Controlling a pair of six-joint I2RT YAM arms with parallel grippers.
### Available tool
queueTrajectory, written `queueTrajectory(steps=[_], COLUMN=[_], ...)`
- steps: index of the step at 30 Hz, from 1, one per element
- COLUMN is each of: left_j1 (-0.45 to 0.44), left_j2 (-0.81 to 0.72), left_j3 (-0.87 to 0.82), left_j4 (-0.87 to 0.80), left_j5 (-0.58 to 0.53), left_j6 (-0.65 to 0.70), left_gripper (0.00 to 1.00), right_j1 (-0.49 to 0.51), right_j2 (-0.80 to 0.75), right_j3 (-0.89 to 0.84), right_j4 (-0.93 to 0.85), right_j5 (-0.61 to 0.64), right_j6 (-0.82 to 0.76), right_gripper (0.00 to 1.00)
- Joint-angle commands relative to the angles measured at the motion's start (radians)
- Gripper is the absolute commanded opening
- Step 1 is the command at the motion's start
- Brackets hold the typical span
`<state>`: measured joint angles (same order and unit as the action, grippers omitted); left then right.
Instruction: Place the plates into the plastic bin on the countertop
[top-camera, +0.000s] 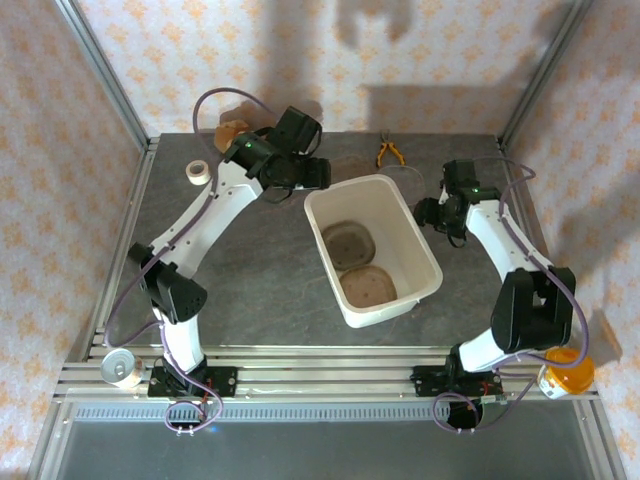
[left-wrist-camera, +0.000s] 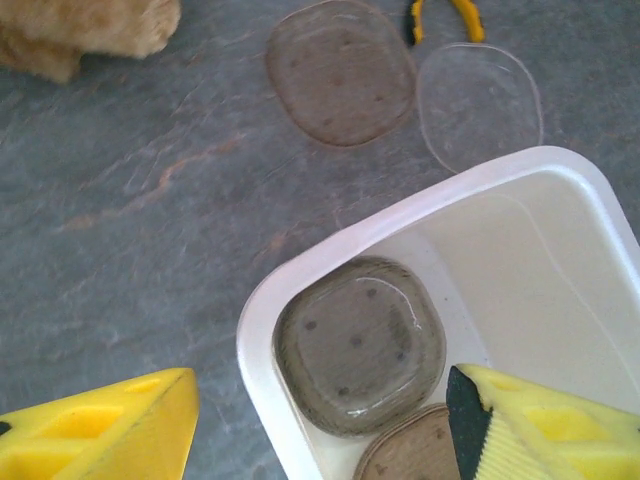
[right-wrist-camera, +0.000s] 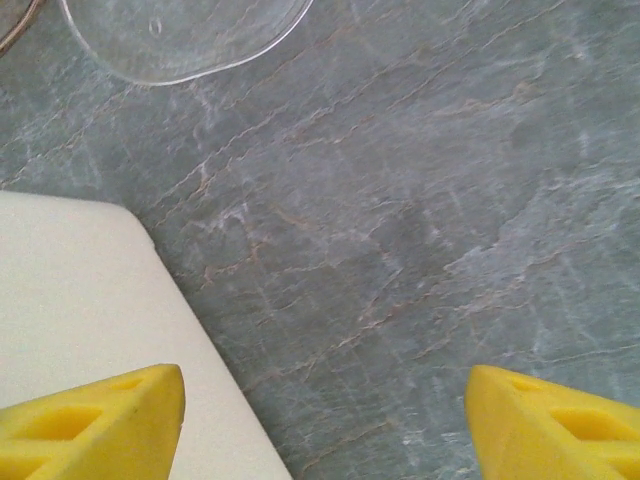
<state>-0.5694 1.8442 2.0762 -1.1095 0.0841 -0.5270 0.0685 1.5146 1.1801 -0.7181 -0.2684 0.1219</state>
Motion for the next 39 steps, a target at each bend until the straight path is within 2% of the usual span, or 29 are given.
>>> queueTrajectory(steps=[1,6,10,13,17,22,26,34,39], left_j1=[-0.012,-0.007,-0.007,-0.007,-0.006,-0.006,0.01,0.059,0.086], left_j2=[-0.023,-0.028,-0.037,-0.026,0.025,0.054,0.058,0.058,0.099], left_j3=[-0.051,-0.107,-0.217,-0.256,-0.228,-0.222,-0.232,-0.198,-0.164], left_j4=[-0.088,-0.136,-0.047,0.007,-0.015,-0.008,-0.015,-0.077,-0.132], left_j5=[-0.036,0.001,0.062,0.077,0.093,0.099,0.086,0.014,-0.039], left_j6=[-0.129,-0.223,-0.257,-0.252,-0.226,-0.212,-0.197,-0.113,-0.067], left_gripper=[0.68,0.68,0.68,0.67,0.67,0.61,0.52,0.23,0.14], right_j1=[0.006,0.008,0.02,0.029,0.04,0.063,0.086,0.124,0.139], right_j2=[0.015,0.016,0.018,0.028,0.032,0.027,0.031,0.052,0.06], right_j3=[0.012,0.013,0.007,0.007,0.007,-0.002,0.0,0.018,0.022], right_j4=[-0.028,-0.04,-0.037,-0.041,-0.042,-0.039,-0.028,-0.017,0.004], right_j5=[-0.061,-0.064,-0.085,-0.087,-0.094,-0.099,-0.107,-0.153,-0.169], right_j6=[0.015,0.02,0.03,0.034,0.04,0.058,0.076,0.102,0.119], right_gripper=[0.73,0.73,0.71,0.7,0.69,0.68,0.68,0.65,0.65])
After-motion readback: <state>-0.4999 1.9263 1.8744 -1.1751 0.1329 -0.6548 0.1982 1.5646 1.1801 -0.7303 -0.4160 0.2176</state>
